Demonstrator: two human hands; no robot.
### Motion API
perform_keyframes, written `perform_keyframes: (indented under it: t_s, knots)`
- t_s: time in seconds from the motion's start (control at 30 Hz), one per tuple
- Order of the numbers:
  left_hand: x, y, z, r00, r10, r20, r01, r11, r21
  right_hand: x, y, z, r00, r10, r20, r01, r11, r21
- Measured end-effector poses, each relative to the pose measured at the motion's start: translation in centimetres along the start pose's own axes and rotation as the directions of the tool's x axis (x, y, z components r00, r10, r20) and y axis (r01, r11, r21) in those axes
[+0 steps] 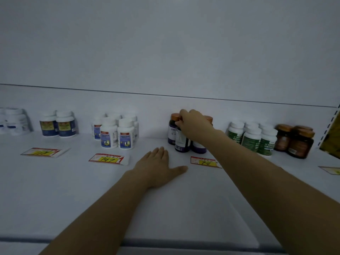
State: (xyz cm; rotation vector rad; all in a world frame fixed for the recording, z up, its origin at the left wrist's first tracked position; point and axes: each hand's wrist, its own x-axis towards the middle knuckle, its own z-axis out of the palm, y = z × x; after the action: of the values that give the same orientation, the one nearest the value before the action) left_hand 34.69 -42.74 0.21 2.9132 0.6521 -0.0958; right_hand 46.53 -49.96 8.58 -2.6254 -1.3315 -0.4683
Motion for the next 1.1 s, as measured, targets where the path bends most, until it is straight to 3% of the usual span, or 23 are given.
perform_keyframes:
  t_s: [0.27, 0.37, 0.47, 0.57, 0.67, 0.87, 1.1]
  knots:
    - [-0.1, -0.2, 0.2, 0.999, 0.01, -0.037, -0.011, 1.0, -0.022, -0.2, -0.3, 1.5, 0.988, 0.072, -0.134, -0.045, 0.981, 0.191]
    - [-0.4, 0.1, -0.5, 0.995, -0.015, -0.094, -0.006, 0.976, -0.219, -0.4, -0.4, 0.6, 0.987, 0.1, -0.122, -0.06, 0.952, 0.301]
    - [-0.2, -0.1, -1.9, 0.979, -0.072, -0.193, -0.067, 0.776, -0.627, -0.9, -0.4, -1.4, 0.973, 0.137, -0.187, -0.029, 0.872, 0.489]
    - [0.1, -0.5, -2.8, 0.965, -0.063, -0.256, -0.17, 0.597, -0.784, -1.5, -0.4, -3.3, 0.963, 0.142, -0.231, 0.022, 0.808, 0.589]
    - [-0.2, -0.5, -3.1, 0.948, -0.012, -0.317, -0.267, 0.513, -0.816, -2.1, -0.1, -3.3, 0.967, 0.185, -0.177, -0.004, 0.702, 0.712]
    - [-0.8, -0.4, -2.9, 0.962, 0.029, -0.271, -0.246, 0.519, -0.819, -2.5, 1.1, 0.3, 0.963, 0.269, -0.011, -0.098, 0.389, 0.916]
    - [-0.5, -0.3, -2.8, 0.969, 0.054, -0.241, -0.236, 0.488, -0.84, -2.3, 1.8, 1.6, 0.955, 0.296, 0.035, -0.14, 0.343, 0.929]
